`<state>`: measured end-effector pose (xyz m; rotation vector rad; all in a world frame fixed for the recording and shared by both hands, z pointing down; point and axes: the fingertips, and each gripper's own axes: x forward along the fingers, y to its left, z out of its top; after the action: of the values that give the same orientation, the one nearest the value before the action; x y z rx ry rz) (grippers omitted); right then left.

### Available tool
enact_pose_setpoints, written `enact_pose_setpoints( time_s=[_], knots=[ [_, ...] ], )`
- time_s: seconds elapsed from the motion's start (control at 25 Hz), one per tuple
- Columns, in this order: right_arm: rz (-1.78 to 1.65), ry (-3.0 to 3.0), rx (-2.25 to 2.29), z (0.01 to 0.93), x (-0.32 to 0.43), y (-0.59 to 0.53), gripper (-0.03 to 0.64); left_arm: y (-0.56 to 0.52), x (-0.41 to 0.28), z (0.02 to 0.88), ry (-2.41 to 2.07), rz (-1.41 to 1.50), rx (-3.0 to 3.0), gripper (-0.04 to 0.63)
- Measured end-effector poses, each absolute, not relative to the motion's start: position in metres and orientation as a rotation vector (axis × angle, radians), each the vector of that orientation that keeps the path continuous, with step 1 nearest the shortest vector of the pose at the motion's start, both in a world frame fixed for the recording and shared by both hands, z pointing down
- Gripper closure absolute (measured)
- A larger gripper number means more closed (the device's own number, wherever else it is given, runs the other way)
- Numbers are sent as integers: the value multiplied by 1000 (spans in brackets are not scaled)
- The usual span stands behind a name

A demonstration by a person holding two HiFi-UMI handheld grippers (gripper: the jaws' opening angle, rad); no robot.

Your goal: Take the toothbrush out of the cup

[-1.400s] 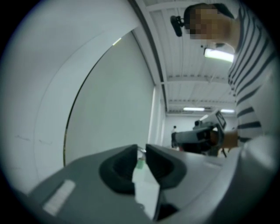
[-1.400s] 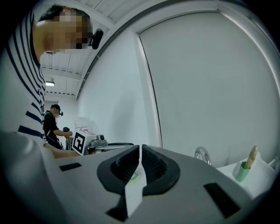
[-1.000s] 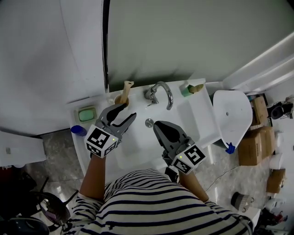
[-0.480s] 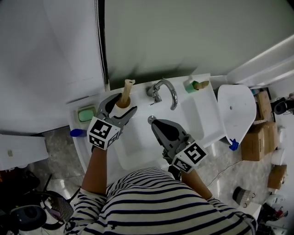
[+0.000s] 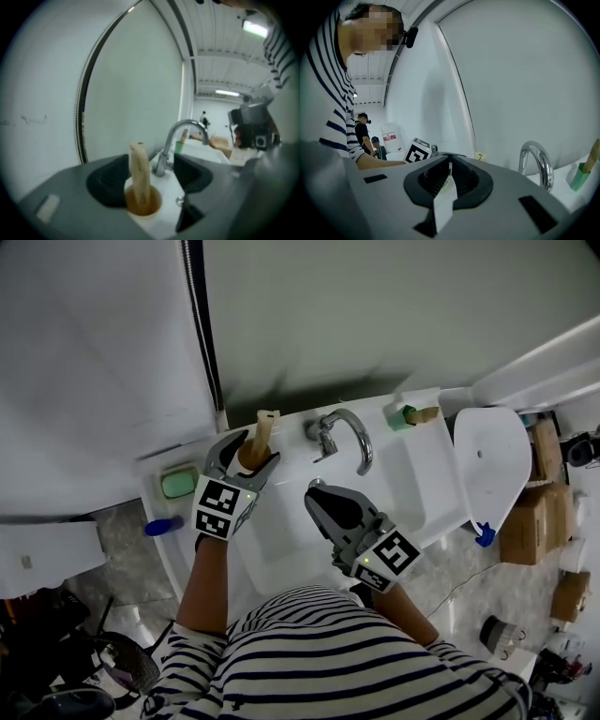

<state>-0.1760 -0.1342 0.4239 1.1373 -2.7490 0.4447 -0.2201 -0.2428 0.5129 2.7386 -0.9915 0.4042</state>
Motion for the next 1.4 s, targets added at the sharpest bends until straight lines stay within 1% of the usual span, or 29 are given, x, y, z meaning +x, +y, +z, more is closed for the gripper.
enact_pose_setpoints(
  time_s=[0.56, 0.76, 1.04, 1.12, 1.4],
  knots=[
    [500, -2748, 1082, 443, -181, -159, 607, -272, -210, 545, -1067, 619, 2708, 299],
    [505, -2741, 1074, 447, -180, -160, 607, -276, -203, 554, -1047, 695, 2707, 365],
    [515, -2731, 1075, 448, -179, -162, 607, -282, -207, 559, -1086, 733, 2677, 500],
    [511, -2733, 1068, 447, -180, -162, 607, -284, -210, 558, -1101, 718, 2662, 529],
    [492, -2743, 1048, 441, -187, -157, 607, -281, -214, 549, -1115, 643, 2647, 552]
  ],
)
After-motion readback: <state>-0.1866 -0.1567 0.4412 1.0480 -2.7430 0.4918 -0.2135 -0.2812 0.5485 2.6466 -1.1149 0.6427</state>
